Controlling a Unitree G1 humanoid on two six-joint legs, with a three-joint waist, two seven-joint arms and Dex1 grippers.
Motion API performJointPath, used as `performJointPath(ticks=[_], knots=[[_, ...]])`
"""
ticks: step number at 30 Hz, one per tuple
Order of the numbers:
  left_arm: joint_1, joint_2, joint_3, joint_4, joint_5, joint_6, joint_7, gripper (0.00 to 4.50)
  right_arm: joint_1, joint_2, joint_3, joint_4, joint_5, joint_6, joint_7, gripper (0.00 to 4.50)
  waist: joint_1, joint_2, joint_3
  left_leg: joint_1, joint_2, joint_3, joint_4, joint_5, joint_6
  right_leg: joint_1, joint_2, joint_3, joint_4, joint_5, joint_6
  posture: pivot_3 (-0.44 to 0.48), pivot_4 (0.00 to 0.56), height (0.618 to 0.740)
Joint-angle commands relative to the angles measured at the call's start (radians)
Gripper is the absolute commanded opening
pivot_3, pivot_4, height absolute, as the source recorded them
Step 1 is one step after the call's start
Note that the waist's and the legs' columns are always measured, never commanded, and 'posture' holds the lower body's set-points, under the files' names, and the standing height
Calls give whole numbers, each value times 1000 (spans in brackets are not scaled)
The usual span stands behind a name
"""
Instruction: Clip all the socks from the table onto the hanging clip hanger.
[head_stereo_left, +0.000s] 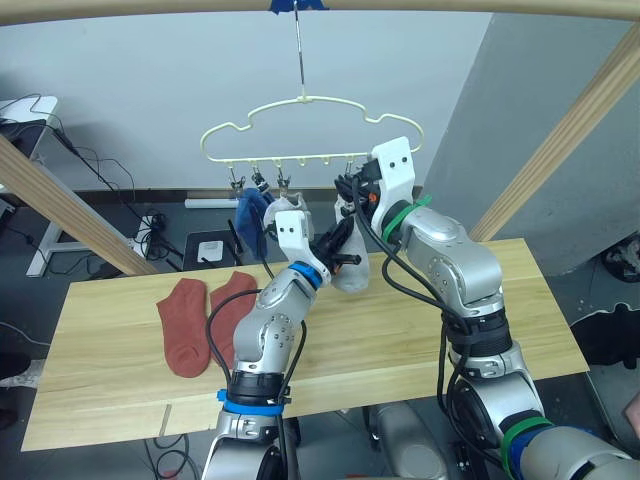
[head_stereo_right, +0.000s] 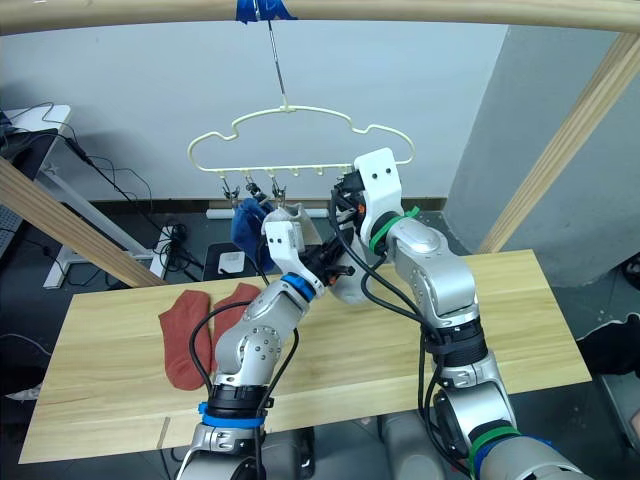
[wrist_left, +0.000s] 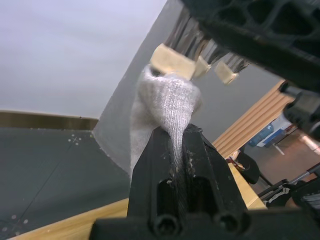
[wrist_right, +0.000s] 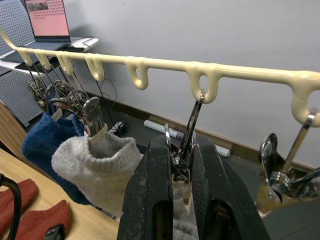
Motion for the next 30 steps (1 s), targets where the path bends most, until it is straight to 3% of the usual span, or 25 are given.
performJointPath(ticks=[1,30], knots=[[-9,-14,-17,-7,5,-22,-14,0,-11,4,-5,-45,21,-10,-1,151,0,0,0,0,0,0,0,0,0,0,0,0,0,0,0,-228,264,740],[-73,-18,8,-11,-28,-23,-28,0,-6,-4,3,-37,17,2,6,151,1,0,0,-4,0,-1,-1,0,0,0,0,-1,-8,2,1,-224,261,740]])
